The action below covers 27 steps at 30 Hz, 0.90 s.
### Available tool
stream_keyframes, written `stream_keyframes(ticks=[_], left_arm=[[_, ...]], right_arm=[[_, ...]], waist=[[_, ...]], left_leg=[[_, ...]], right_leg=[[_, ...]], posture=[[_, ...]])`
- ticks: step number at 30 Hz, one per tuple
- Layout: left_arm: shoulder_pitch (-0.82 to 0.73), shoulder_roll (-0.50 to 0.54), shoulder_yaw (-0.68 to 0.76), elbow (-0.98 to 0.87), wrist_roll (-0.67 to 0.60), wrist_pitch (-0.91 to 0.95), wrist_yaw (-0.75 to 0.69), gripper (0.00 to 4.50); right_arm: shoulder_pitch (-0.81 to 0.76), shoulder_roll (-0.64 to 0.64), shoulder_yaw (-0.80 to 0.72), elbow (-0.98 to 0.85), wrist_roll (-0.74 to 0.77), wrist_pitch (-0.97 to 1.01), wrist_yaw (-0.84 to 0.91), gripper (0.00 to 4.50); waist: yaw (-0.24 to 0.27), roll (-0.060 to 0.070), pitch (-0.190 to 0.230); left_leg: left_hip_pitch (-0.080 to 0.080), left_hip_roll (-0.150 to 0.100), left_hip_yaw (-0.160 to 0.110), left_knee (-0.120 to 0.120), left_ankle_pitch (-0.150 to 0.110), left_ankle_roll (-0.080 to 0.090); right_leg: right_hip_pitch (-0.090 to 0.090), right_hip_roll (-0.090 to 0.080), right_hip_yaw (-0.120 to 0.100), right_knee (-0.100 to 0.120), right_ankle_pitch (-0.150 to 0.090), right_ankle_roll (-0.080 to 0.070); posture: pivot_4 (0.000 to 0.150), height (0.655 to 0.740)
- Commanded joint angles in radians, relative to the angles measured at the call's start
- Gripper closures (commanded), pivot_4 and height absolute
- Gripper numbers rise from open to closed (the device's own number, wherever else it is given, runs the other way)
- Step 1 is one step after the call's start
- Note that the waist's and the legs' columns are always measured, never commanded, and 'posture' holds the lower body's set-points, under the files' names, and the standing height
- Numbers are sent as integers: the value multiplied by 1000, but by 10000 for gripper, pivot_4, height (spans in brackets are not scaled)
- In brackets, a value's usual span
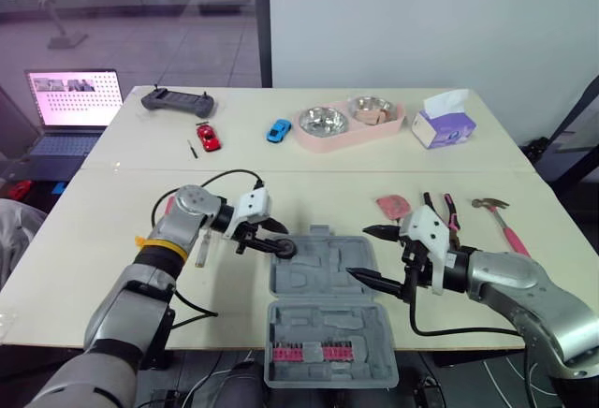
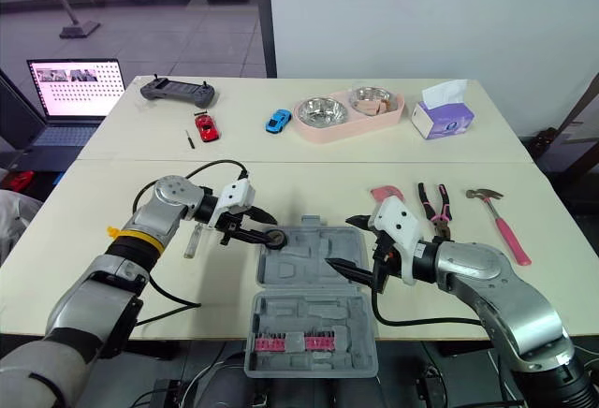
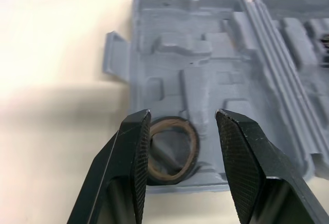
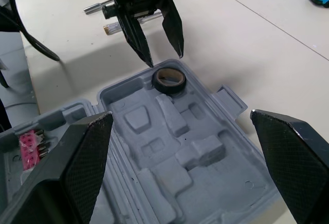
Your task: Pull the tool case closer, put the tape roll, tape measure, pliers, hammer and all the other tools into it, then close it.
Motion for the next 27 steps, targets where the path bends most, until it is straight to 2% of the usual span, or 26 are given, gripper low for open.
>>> stream_keyframes(ticks=[1,8,20,27], left_arm=[[34,-11,39,-58,-14,-40,101,23750],[116,-14,8,-81,31,-119,194,23750],[148,-7,-66,17,157,-335,305,23750],[115,-18,-55,47,142,-307,320,23750]], right_arm=[[4,9,-16,-43,9,-9,-7,0],[7,14,-16,-48,15,-9,-15,0],[18,9,-26,-71,33,3,-30,0],[12,12,-24,-68,30,0,-34,0]], waist=[[0,0,0],[0,0,0],[0,1,0],[0,1,-1]], left_leg=[[0,0,0,1,0,0],[0,0,0,5,-1,1],[0,1,0,6,-1,2],[0,1,0,6,-1,2]], right_leg=[[0,0,0,0,0,0],[1,0,0,1,0,0],[2,0,0,1,0,0],[2,0,0,1,0,0]], posture=[[1500,7400],[1500,7400],[1500,7400],[1500,7400]])
